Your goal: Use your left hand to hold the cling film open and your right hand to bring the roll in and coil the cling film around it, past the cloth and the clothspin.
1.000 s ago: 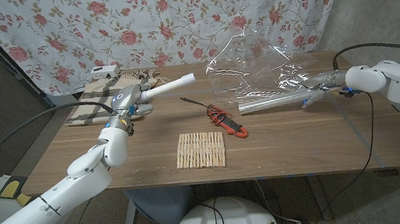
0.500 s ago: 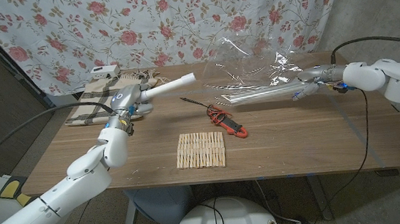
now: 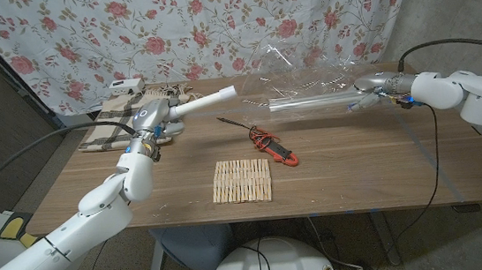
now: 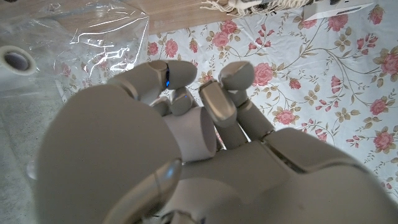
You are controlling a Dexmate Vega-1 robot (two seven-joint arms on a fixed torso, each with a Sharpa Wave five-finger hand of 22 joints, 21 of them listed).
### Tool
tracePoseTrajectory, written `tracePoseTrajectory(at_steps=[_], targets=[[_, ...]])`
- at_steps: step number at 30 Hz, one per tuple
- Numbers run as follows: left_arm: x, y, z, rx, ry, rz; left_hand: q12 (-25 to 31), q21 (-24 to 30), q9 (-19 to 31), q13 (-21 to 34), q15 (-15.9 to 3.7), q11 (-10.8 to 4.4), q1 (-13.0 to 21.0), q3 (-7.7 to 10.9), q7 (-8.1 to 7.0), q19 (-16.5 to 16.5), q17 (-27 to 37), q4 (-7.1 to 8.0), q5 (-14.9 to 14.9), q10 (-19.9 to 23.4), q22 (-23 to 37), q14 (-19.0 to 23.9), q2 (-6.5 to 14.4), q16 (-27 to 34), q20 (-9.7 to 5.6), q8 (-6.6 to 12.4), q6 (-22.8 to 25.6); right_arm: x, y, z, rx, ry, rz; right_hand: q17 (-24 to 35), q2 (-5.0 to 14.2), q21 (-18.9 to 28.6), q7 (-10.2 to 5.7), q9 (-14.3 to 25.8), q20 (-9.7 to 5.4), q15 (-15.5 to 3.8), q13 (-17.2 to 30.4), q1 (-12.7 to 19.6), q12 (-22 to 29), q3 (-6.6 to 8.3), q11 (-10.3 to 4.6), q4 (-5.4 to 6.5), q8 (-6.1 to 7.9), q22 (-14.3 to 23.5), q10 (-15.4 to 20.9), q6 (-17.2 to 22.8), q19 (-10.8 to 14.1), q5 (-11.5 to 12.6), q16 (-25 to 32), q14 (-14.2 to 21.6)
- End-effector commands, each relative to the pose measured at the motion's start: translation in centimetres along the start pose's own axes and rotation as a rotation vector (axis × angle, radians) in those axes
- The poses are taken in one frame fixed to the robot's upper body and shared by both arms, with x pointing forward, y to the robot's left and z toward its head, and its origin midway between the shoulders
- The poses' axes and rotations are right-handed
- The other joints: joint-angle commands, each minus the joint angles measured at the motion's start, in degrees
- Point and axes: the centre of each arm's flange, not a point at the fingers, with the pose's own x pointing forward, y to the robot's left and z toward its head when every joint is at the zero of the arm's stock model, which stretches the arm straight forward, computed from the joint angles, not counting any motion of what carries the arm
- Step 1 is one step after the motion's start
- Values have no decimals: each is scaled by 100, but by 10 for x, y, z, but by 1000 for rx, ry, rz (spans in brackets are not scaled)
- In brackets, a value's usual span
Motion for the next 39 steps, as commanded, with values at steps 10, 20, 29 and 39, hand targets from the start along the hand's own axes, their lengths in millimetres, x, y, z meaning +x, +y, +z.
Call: tracePoseTrajectory(at_steps=[10,20,29,39], targets=[[11,1,5,-3,-47,12,1177,6,528,694,-6,-19,28,-30,-13,-14,14,13,26,284,-36,-38,-34,15,-8,1392,4,-2,-33,30,77,-54,-70,165,926,148,27,11,-16,-153,686,-1002,2039,259,-71,-12,74,154,124,21,-62,-1,2748,114],[13,2,6,-14,-64,0,1177,8,533,694,-16,-18,16,193,-11,-27,61,-31,221,266,-30,-156,-99,65,11,1397,6,1,-40,32,99,-56,-98,159,910,223,30,-15,-14,-154,685,-1072,2040,381,-71,-17,116,176,114,60,-26,-5,2928,78],[21,0,9,-31,-97,-28,1184,69,533,696,-20,-17,-48,242,18,17,81,-70,383,254,38,-120,-142,135,-5,1395,-31,6,-52,45,77,-85,-124,157,910,393,45,-38,-12,-153,685,-1122,2045,485,-78,-21,155,361,132,97,27,2,3030,93],[37,-12,19,-50,-154,-24,1187,69,534,696,-19,-22,-65,252,3,32,74,-64,466,265,139,-66,-130,141,-12,1399,-27,8,-67,64,63,-115,-158,157,891,412,38,-59,-13,-152,686,-1211,2045,647,-76,-33,201,375,147,81,-99,5,3100,92]])
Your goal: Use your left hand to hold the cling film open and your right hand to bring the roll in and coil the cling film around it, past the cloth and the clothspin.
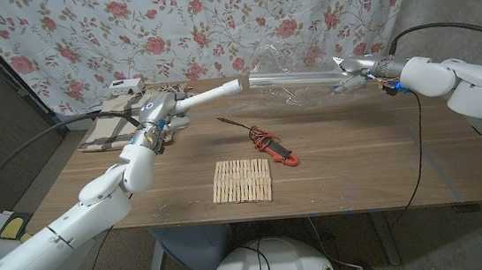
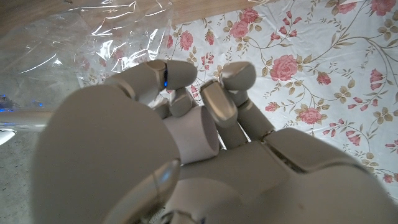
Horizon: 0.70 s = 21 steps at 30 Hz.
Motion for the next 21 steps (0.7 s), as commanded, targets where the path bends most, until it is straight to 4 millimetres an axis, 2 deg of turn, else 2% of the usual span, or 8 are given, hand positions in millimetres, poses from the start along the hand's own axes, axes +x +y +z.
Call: tracePoseTrajectory(at_steps=[1,10,16,21], targets=[[20,-13,10,-22,-69,-7,1187,23,534,696,-10,-22,-4,19,-23,37,17,25,43,122,48,66,-4,28,-14,1068,17,6,-15,25,-17,-42,-38,157,1018,31,-4,3,-4,-100,686,-1087,2045,89,-61,12,35,13,101,42,-6,5,3102,108],[29,-24,18,-33,-109,-26,1186,19,533,697,-9,-18,26,-18,-12,32,15,23,40,127,85,82,-3,25,-2,1065,27,8,-21,34,-37,-45,-32,157,1005,38,15,-13,-5,-100,687,-1135,2047,162,-62,0,63,-21,112,50,-16,4,3112,111],[35,-26,22,-29,-129,-30,1187,-13,534,700,-6,-11,144,-137,21,21,25,16,3,93,85,44,-18,34,3,1064,-17,10,-26,35,-40,-25,-38,156,997,35,6,-21,-5,-101,688,-1179,2048,233,-60,-15,85,-69,120,31,-27,3,3116,117],[37,-30,30,40,-199,-63,1189,-12,534,701,-10,-14,171,-182,32,9,27,17,15,80,89,14,-21,37,3,1063,-43,11,-30,36,-52,-18,-48,156,991,59,7,-28,-5,-102,687,-1204,2047,268,-59,-22,95,-66,121,22,-14,2,3117,119]])
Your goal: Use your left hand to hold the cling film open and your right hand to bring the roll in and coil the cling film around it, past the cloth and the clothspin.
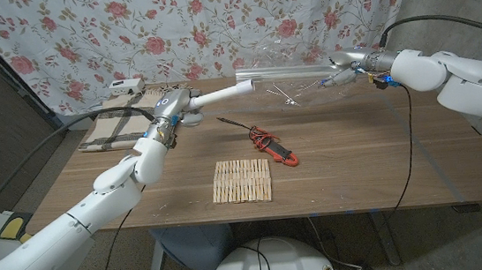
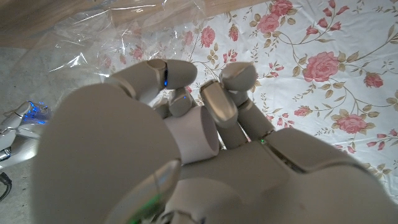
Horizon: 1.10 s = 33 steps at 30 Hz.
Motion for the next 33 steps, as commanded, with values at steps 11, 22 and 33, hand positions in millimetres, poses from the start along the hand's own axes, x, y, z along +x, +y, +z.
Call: tracePoseTrajectory(at_steps=[11,22,33], targets=[[17,-27,30,74,-174,-99,1188,-17,533,868,-12,0,51,-120,1,27,18,15,24,71,-14,-16,16,22,-4,1057,-27,-1,-18,12,-37,6,-50,688,1045,74,9,1,-6,-92,687,-1140,2046,90,-52,-9,54,1,115,13,-3,-1,3081,128],[25,-37,37,36,-166,-99,1187,-32,533,867,-11,2,94,-150,8,21,6,28,35,72,-24,6,33,9,-7,1058,-29,-7,-22,29,-30,-26,-83,686,1030,116,23,-40,-5,-93,686,-1241,2045,218,-52,-40,96,-38,120,2,-8,-3,3080,140],[35,-52,45,24,-118,-151,1186,-4,534,868,-8,2,162,-183,28,31,-4,39,34,83,12,17,51,-14,-7,1057,-50,-12,-23,43,-31,-56,-85,687,1021,156,17,-48,-5,-93,686,-1299,2045,291,-52,-61,134,-42,124,6,0,-4,3081,150]])
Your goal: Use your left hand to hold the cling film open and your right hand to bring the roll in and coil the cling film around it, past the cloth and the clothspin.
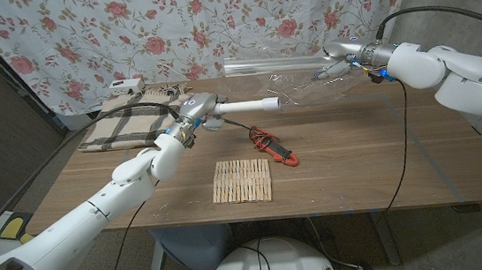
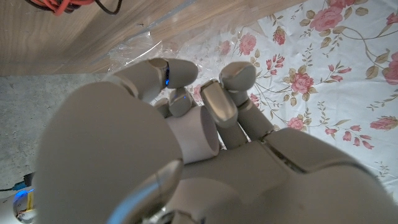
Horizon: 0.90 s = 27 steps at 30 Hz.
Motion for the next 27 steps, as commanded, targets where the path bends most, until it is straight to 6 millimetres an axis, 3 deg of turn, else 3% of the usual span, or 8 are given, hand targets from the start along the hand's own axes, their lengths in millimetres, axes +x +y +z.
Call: tracePoseTrajectory(at_steps=[1,23,27], targets=[[15,-13,7,-32,57,-44,1186,-8,534,867,-9,1,107,-43,20,53,5,0,33,82,-15,27,4,-18,-4,1030,-36,-5,-3,14,5,-31,-14,684,1072,65,25,4,-14,-64,686,-1160,2045,61,-61,-17,47,19,109,9,15,-4,3081,142],[43,-25,16,-63,34,-65,1187,4,533,869,2,0,164,-47,39,115,-1,16,44,108,138,98,13,-30,4,1030,-33,-9,-12,37,-34,-104,-32,684,1059,129,21,-32,-14,-64,688,-1266,2048,194,-62,-58,104,13,126,12,-4,-5,3083,157],[50,-28,15,-143,20,-107,1187,16,534,868,1,-1,169,-52,37,118,-1,14,42,109,176,99,16,-30,-3,1030,-35,-9,-16,42,-42,-120,-38,684,1059,138,28,-43,-14,-63,687,-1284,2048,219,-62,-67,110,8,130,9,-12,-5,3083,159]])
